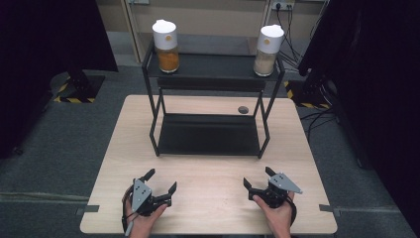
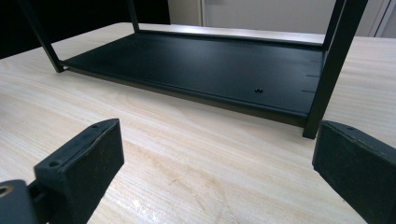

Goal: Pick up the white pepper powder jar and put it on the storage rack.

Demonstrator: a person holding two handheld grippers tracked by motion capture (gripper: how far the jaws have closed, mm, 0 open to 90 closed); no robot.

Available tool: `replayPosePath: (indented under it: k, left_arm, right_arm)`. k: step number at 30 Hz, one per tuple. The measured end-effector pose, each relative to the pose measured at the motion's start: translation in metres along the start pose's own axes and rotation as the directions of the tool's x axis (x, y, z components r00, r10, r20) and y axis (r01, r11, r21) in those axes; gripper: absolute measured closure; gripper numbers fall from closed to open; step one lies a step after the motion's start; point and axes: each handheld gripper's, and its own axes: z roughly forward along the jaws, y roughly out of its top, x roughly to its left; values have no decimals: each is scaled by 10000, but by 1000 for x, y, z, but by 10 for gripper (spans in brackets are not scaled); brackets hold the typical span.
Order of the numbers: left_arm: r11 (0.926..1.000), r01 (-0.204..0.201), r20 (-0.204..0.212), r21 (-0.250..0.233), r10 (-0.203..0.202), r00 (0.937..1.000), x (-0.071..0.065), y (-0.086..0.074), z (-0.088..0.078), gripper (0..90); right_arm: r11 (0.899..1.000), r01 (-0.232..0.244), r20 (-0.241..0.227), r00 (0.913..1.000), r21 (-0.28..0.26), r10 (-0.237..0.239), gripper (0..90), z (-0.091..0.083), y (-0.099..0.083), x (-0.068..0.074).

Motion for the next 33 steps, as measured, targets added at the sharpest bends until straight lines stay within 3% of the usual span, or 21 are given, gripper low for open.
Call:
replayPosePath:
  k: [11,19,33]
  left_arm:
    - [10000,-22,7,4,22,10000,0,0,0,84]
    - [10000,-45,-10,2,45,10000,-1,0,0,84]
    - [10000,-17,3,-6,17,10000,-1,0,1,84]
  right_arm:
    - [10000,-55,-44,10000,-70,55,28,-1,-2,-2]
    - [9982,-300,-51,9995,-510,298,31,-5,-10,-3]
    - [9977,-347,-69,9994,-584,344,31,-6,-12,-4]
